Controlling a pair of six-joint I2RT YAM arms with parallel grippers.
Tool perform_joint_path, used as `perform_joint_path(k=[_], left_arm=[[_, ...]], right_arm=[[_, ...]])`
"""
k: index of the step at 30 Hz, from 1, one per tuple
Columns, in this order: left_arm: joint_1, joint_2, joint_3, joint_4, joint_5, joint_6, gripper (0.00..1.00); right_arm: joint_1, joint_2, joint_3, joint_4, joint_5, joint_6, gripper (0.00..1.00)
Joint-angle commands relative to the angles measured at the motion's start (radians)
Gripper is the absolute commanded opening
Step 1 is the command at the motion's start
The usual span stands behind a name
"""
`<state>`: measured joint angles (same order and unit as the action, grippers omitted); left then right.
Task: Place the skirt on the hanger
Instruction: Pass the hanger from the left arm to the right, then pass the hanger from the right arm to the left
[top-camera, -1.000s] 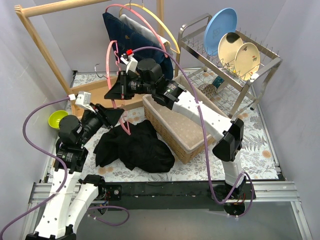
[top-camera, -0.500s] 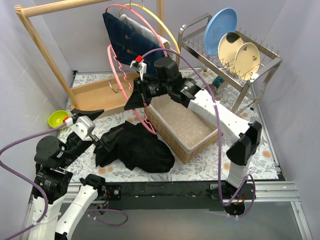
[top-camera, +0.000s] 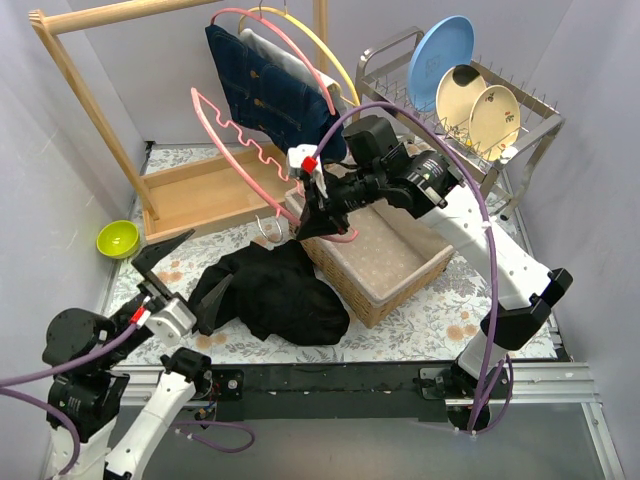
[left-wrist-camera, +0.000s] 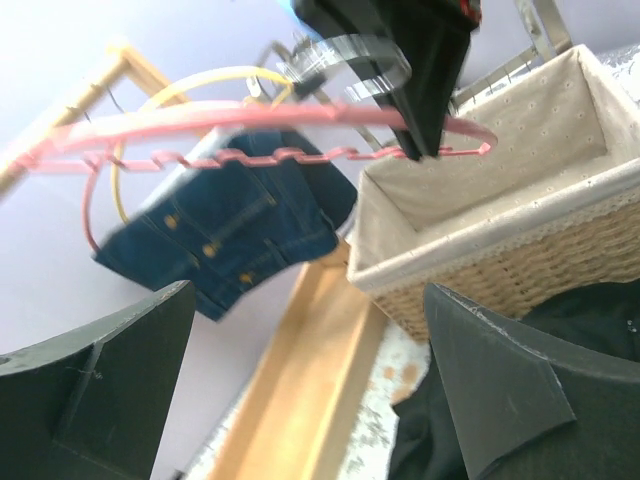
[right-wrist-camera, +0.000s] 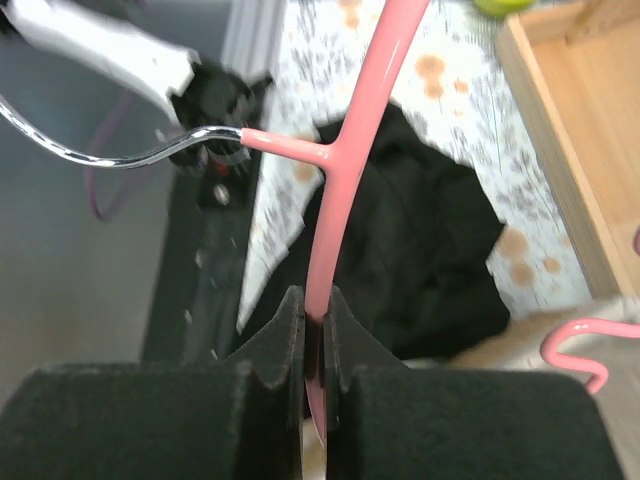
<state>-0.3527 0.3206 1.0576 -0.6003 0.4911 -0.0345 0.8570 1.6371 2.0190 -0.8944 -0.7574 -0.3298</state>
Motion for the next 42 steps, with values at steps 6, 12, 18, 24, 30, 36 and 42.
perform_joint_path(k=[6,12,18,24,30,36,42], left_arm=[[-0.046,0.058,0.079,-0.05,0.112,0.139,0.98],[-0.089,0.112,0.004,-0.09,0.135,0.224,0.94],[-0.144,0.15,-0.08,-0.171,0.054,0.304,0.82],[-0.167,0.175,-0.136,-0.193,-0.003,0.393,0.48],[-0.196,0.204,-0.168,-0.207,-0.089,0.478,0.45],[-0.215,0.202,-0.211,-0.176,-0.181,0.56,0.5],[-0.219,0.19,-0.231,-0.145,-0.213,0.601,0.26]], right_arm=[[0.089,0.006,-0.003,-0.313,0.268,-0.437,0.01],[0.165,0.013,-0.063,-0.342,0.374,-0.482,0.01],[0.168,0.035,-0.078,-0.396,0.391,-0.52,0.01],[0.168,0.052,-0.103,-0.414,0.418,-0.545,0.01],[0.18,0.072,-0.1,-0.417,0.412,-0.548,0.01],[0.206,0.093,-0.088,-0.416,0.395,-0.543,0.01],[0.214,0.118,-0.048,-0.416,0.356,-0.538,0.01]])
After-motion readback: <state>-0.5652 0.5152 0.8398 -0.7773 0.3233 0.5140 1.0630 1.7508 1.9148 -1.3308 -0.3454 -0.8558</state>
